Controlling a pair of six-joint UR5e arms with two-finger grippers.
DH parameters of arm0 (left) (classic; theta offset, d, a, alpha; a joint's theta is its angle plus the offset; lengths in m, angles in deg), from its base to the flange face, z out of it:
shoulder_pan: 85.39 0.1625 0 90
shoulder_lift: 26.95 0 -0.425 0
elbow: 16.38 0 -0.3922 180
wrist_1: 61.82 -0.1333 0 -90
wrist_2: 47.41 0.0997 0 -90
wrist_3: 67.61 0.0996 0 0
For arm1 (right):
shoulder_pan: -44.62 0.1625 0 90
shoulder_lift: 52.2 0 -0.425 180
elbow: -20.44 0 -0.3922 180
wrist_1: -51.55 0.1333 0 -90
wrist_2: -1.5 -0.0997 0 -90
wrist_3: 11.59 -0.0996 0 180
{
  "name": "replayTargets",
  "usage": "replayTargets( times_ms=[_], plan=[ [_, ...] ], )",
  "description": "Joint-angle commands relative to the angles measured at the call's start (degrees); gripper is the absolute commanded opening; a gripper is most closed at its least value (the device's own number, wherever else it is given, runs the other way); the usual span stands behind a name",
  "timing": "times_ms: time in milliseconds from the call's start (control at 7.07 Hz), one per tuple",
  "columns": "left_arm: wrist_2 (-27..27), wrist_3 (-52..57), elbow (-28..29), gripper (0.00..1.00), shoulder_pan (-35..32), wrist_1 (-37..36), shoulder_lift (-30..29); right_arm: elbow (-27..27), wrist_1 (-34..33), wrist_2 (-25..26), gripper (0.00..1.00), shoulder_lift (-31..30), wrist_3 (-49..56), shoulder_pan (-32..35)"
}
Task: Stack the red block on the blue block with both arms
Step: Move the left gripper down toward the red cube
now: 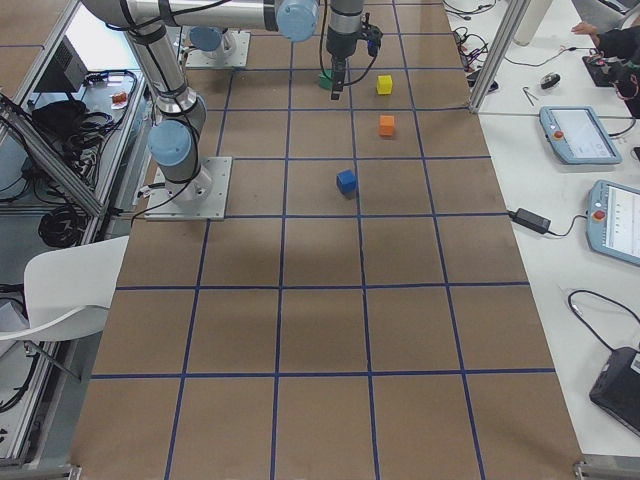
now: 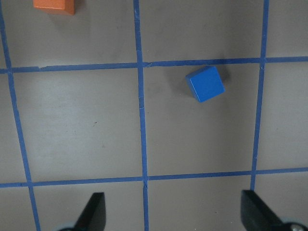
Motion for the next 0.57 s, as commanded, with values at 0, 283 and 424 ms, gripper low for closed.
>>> replayTargets(
  times_ms=[0,283,424],
  plan=[
    [-0.3,-2.3,0.2,1.0,-0.2,0.3,0.0,-0.2,-0.1,0.0,1.0,0.0,0.0,0.0],
    [0.1,0.5,-2.5,1.0,-0.3,0.7,1.4,-0.3,-0.3,0.0,1.0,0.0,0.0,0.0],
    [3.2,10.9,-4.0,1.0,2.4,-0.1,-0.1,-0.3,-0.2,0.0,1.0,0.0,0.0,0.0]
  ],
)
